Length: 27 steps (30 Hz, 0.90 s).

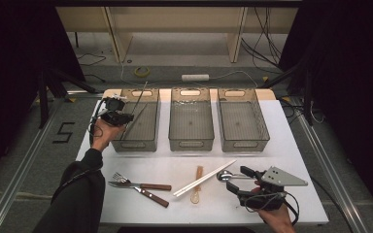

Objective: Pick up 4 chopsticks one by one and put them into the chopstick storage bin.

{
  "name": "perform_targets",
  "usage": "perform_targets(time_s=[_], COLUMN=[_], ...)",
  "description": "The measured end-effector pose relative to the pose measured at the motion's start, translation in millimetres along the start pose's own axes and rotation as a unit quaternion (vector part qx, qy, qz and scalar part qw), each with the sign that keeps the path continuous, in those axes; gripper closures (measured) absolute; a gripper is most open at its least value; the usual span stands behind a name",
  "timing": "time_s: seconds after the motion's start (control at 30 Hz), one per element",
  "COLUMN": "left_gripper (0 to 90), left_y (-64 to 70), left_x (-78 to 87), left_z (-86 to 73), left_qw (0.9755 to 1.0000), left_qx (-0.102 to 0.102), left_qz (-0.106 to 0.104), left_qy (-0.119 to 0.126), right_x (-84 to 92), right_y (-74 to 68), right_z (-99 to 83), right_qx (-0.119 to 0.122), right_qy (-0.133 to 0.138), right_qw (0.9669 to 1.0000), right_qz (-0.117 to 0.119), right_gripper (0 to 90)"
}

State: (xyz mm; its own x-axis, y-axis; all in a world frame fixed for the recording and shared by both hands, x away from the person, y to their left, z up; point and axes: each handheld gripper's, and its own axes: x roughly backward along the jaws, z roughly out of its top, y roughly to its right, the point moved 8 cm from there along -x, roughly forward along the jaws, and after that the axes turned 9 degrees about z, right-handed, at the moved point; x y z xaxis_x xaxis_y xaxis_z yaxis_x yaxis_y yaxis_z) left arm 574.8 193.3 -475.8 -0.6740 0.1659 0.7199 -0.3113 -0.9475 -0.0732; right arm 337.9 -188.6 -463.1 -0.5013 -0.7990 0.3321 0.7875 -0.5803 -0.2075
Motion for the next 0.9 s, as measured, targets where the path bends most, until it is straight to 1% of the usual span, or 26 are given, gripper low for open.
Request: perform_targets(time_s=[0.4,0.5,0.53,0.57,0.63,0.7,0.73,0.8,0.87,0.9], left_gripper=[83.5,82.4,81.5,80.4,76.7,72.5,70.1,65.9,60.4,58.0], left_y=[-2.5,-3.0,-2.9,-3.0,-2.5,-1.0,0.7,3.9,8.2,10.6], left_x=[-9.0,-9.8,-9.5,-8.6,-6.3,-3.8,-2.3,2.0,7.3,10.2], left_z=[-8.5,-8.8,-8.1,-7.6,-6.7,-7.3,-7.4,-8.6,-10.4,-11.8], left_qw=[0.9999,0.9999,0.9999,0.9998,0.9996,0.9994,0.9992,0.9989,0.9979,0.9977], left_qx=[0.002,0.007,0.012,0.015,0.029,0.032,0.038,0.043,0.056,0.058], left_qz=[0.006,0.009,0.009,0.007,-0.001,-0.008,-0.012,-0.021,-0.031,-0.035], left_qy=[-0.011,-0.011,-0.008,-0.008,-0.005,-0.007,-0.005,-0.004,-0.001,0.000], right_x=[-0.8,-0.7,-0.6,-0.5,-0.3,-0.1,0.1,0.2,0.4,0.5], right_y=[0.2,0.1,-0.1,-0.1,0.1,0.0,-0.1,-0.1,0.2,0.2], right_z=[-0.4,-0.2,-0.2,-0.2,-0.1,0.0,0.1,0.3,0.3,0.4], right_qx=[0.000,-0.001,-0.001,-0.001,-0.001,0.000,0.000,0.001,0.001,0.001], right_qy=[-0.002,-0.001,-0.001,-0.001,0.000,0.001,0.000,0.002,0.002,0.002], right_qw=[1.0000,1.0000,1.0000,1.0000,1.0000,1.0000,1.0000,1.0000,1.0000,1.0000], right_qz=[0.000,0.000,0.001,0.001,0.000,0.000,0.000,0.000,-0.001,-0.001], right_gripper=[25.3,25.3,25.3,25.3,25.3,25.3,25.3,25.3,25.3,25.3])
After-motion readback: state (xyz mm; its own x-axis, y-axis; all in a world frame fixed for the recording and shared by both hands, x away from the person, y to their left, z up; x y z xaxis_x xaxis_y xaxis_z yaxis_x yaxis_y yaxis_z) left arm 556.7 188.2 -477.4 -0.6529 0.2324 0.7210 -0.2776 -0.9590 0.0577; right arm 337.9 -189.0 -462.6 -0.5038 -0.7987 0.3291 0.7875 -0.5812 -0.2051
